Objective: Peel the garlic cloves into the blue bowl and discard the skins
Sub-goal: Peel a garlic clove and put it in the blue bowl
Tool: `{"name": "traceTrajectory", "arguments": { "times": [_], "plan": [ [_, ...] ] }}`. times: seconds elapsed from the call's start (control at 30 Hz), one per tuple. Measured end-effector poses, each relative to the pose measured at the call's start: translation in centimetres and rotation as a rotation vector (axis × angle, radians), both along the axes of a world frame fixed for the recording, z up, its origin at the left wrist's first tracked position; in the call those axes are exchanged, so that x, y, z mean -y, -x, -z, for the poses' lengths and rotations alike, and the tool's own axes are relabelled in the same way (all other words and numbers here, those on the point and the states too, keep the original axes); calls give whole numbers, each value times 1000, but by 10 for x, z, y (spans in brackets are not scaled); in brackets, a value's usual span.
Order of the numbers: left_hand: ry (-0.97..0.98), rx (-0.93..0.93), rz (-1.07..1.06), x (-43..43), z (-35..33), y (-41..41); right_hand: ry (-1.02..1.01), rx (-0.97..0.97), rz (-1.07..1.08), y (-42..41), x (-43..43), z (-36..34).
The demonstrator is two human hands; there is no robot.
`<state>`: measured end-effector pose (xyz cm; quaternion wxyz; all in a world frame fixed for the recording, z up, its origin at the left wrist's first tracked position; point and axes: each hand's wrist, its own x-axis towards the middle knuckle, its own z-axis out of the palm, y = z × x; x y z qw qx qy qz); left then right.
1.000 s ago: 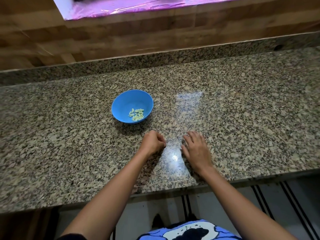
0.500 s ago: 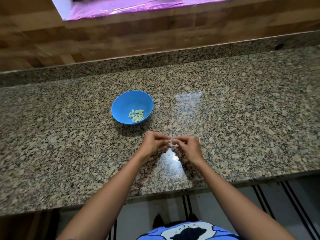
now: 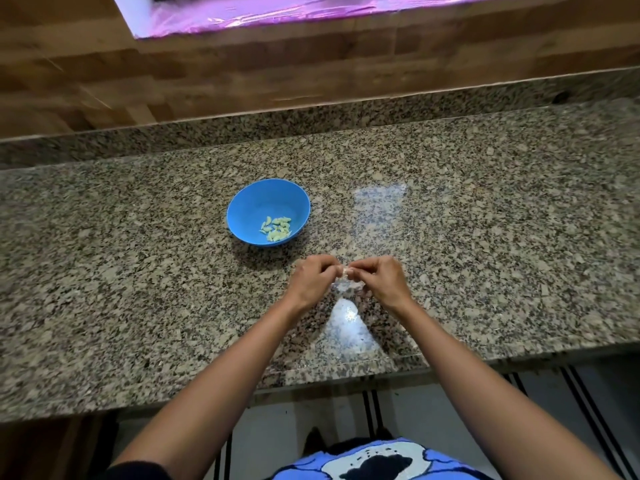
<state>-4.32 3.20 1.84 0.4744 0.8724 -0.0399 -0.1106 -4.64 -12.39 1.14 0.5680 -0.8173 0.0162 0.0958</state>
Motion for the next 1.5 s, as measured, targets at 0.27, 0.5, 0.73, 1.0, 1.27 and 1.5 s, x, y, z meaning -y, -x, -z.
{"name": "traceTrajectory", "arguments": {
  "times": [0.27, 0.5, 0.73, 1.0, 1.27, 1.5],
  "plan": [
    [11, 23, -49, 2, 12, 10, 27, 62, 116, 0, -2, 0],
    [36, -30, -30, -3, 17, 19, 74, -82, 3, 12, -1, 11],
    [415, -132, -146, -3, 8, 14, -389, -344, 20, 20, 3, -5],
    [707, -200, -223, 1, 5, 16, -725, -680, 129, 17, 5, -10],
    [770, -292, -318, -1, 11, 19, -688, -593, 148, 15, 1, -8],
    [843, -378, -430, 2, 9, 20, -285, -347, 136, 18, -10, -5]
  ]
}}
